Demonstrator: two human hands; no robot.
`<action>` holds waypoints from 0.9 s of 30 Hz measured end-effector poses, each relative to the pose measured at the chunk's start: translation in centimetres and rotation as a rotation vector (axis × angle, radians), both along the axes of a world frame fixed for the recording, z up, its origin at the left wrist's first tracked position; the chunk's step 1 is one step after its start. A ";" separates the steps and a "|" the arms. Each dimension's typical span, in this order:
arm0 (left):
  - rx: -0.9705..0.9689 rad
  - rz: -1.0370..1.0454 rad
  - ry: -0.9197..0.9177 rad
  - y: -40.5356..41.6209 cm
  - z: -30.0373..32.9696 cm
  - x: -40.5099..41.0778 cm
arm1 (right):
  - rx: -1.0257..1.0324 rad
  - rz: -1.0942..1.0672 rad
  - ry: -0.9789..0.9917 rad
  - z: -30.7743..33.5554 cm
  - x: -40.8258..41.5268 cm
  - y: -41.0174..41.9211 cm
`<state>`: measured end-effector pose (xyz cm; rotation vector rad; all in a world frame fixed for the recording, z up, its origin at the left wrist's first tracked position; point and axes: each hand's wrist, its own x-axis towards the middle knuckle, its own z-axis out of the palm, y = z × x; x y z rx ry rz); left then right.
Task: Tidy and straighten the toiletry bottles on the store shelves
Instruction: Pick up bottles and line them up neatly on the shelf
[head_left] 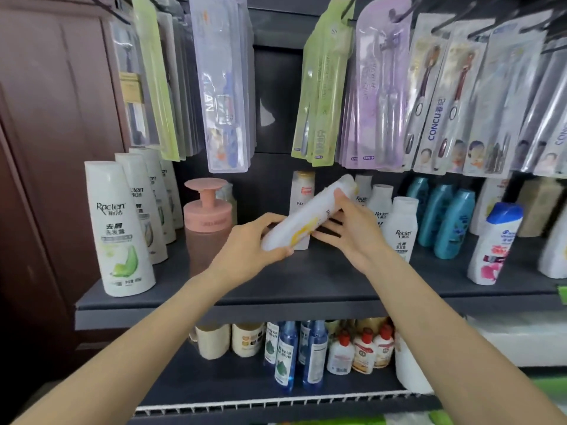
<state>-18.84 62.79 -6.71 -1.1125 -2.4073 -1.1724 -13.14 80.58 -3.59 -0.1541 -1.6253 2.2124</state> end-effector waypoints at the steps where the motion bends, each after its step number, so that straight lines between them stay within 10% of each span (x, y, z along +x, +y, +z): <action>1: -0.010 0.032 0.078 -0.1 0.1 0.1 | 0.005 -0.008 -0.030 0.0 0.1 0.0; 14: -0.032 0.001 0.058 -1.4 0.3 0.5 | -0.360 0.056 0.101 -1.8 0.5 0.2; 27: -0.047 0.160 0.455 -1.5 -0.4 0.7 | -0.385 0.182 0.153 -2.3 0.4 0.7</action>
